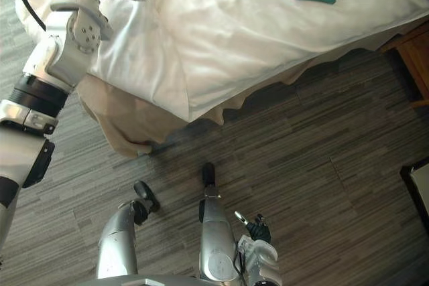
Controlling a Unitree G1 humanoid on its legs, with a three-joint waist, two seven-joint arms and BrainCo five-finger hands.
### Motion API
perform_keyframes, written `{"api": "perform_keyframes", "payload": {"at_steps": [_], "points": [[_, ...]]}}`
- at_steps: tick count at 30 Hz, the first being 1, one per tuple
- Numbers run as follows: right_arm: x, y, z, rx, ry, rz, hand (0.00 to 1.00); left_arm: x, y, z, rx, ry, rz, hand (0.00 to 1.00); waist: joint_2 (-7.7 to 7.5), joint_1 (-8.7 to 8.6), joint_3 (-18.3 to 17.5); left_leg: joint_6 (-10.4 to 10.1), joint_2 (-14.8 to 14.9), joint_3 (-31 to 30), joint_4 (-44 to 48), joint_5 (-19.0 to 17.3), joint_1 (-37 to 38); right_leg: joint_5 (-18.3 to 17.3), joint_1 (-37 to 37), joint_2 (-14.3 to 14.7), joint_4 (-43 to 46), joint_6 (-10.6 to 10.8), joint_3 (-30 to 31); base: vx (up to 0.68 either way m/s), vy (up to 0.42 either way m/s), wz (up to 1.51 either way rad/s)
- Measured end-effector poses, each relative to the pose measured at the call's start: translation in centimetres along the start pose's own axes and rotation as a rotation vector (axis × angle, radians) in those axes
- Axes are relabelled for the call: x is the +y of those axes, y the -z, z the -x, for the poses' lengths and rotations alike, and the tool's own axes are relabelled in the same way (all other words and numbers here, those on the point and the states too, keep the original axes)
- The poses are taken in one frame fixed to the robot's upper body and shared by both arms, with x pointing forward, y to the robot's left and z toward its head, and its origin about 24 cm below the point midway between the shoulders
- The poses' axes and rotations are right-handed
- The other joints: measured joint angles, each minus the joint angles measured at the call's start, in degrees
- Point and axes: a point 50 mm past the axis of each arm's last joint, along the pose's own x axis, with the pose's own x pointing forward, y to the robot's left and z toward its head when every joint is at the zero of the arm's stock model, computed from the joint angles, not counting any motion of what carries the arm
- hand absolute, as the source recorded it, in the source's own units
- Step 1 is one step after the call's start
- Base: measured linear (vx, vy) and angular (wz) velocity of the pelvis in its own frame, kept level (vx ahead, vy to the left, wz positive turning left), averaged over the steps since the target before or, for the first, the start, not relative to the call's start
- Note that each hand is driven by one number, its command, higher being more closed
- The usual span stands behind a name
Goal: Tidy the bed and pick cloth on bed and put in laundry
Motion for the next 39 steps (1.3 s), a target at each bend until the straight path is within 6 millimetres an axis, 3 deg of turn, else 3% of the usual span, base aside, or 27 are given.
{"api": "perform_keyframes", "payload": {"at_steps": [2,5,12,14,17,19,22,24,26,29,30,31,33,39], "points": [[0.7,-0.6,-0.1,-0.021,-0.025,-0.019,0.0,-0.2,-0.4,-0.6,0.029,0.018,0.016,1.0,-0.27,0.76,0.45,0.1,0.36,-0.03,0.76,-0.32,-1.08,0.03,-0.95,0.07,0.36,-0.01,-0.13,-0.01,-0.038,-0.03],[2.0,-1.1,-0.2,-0.038,-0.059,-0.04,0.0,-1.5,0.6,-0.4,0.098,0.115,0.012,1.0,-0.45,1.17,0.58,0.13,0.54,-0.01,0.98,-0.64,-1.19,0.02,-0.95,0.1,0.38,-0.01,-0.46,0.01,-0.039,-0.01],[2.7,-1.6,-0.4,-0.042,-0.077,-0.068,0.0,-2.0,0.9,-0.3,0.125,0.191,0.09,1.0,-0.53,2.57,0.56,0.11,0.8,-0.11,0.76,-0.7,-0.02,-0.32,0.58,-0.04,0.74,-0.01,-1.92,0.02,-0.041,0.05],[2.6,-1.4,-0.4,-0.031,-0.076,-0.066,0.0,-2.9,1.0,0.3,0.122,0.218,0.116,1.0,-0.55,2.65,0.54,0.11,0.67,-0.03,0.42,-0.7,2.25,-0.98,2.97,-0.33,0.96,0.03,-2.64,0.03,-0.022,0.16],[2.4,-0.4,-0.3,0.011,-0.068,-0.054,0.0,-6.1,0.0,3.3,0.027,0.304,0.134,1.0,-1.21,3.14,-0.58,-0.3,-0.8,-0.46,-2.37,-0.51,7.81,-3.34,7.99,-1.5,1.71,-0.31,-4.86,0.05,-0.039,0.29],[1.8,0.6,-0.1,0.051,-0.056,-0.035,0.0,-9.0,-0.3,7.3,-0.035,0.407,0.175,1.0,-1.47,3.91,-3.79,-0.91,-2.3,-1.16,-5.18,0.31,9.73,-4.5,9.63,-2.33,1.66,-0.31,-5.96,0.09,-0.038,0.35],[0.7,2.6,0.1,0.154,-0.024,0.001,0.0,-13.4,3.1,16.3,0.101,0.624,0.309,1.0,-1.62,3.9,-7.34,-1.64,-5.55,-2.53,-11.98,3.2,14.99,-5.46,14.28,-3.44,-0.41,-0.1,-7.84,0.12,-0.038,0.37],[0.1,3.2,0.1,0.192,-0.015,0.037,0.0,-14.1,5.1,20.2,0.212,0.689,0.37,1.0,-1.59,3.87,-7.96,-2.08,-6.57,-3.26,-14.53,4.69,17.28,-5.43,16.58,-3.54,-1.76,-0.16,-8.76,0.16,-0.055,0.32],[-1.1,4.0,0.2,0.247,0.01,0.081,0.0,-14.3,8.2,25.7,0.392,0.764,0.422,1.0,-1.49,3.92,-8.48,-2.55,-7.71,-4.82,-17.88,6.1,20.75,-5.42,20.85,-3.36,-3.91,-0.19,-10.62,0.1,-0.046,0.36],[-2.5,4.4,0.4,0.282,0.009,0.143,0.0,-14.1,10.1,31.4,0.556,0.841,0.465,1.0,-1.31,4.02,-11.16,-2.85,-9.03,-5.79,-22.16,7.69,24.28,-5.45,24.48,-3.15,-6.49,-0.37,-11.5,0.07,-0.032,0.22],[-2.7,4.3,0.3,0.283,0.008,0.159,0.0,-14.1,10.2,32.3,0.575,0.85,0.473,0.0,-1.27,4.01,-11.54,-2.93,-9.37,-5.91,-23.0,8.09,24.96,-5.47,25.09,-3.16,-6.98,-0.43,-11.54,0.04,-0.006,0.15],[-2.8,4.1,0.2,0.278,0.0,0.195,0.0,-14.0,10.3,33.8,0.607,0.87,0.48,0.0,-1.1,4.08,-12.33,-2.88,-10.03,-6.02,-25.43,9.11,26.93,-5.54,26.61,-3.15,-8.13,-0.98,-11.74,0.0,0.003,0.08],[-3.0,4.0,0.2,0.276,0.0,0.201,0.0,-13.9,10.5,34.6,0.634,0.864,0.491,0.0,-0.94,4.21,-12.99,-2.89,-10.49,-6.14,-27.78,10.23,28.49,-5.5,27.53,-3.02,-9.04,-1.64,-12.12,-0.02,0.003,0.05],[-4.1,5.0,0.8,0.323,0.001,0.232,0.0,-12.7,11.8,33.4,0.666,0.697,0.418,0.0,-1.1,3.72,-15.22,-2.7,-11.57,-7.11,-33.55,13.59,31.95,-5.1,29.74,-2.62,-10.94,-2.49,-13.19,-0.05,0.013,0.06]]}}
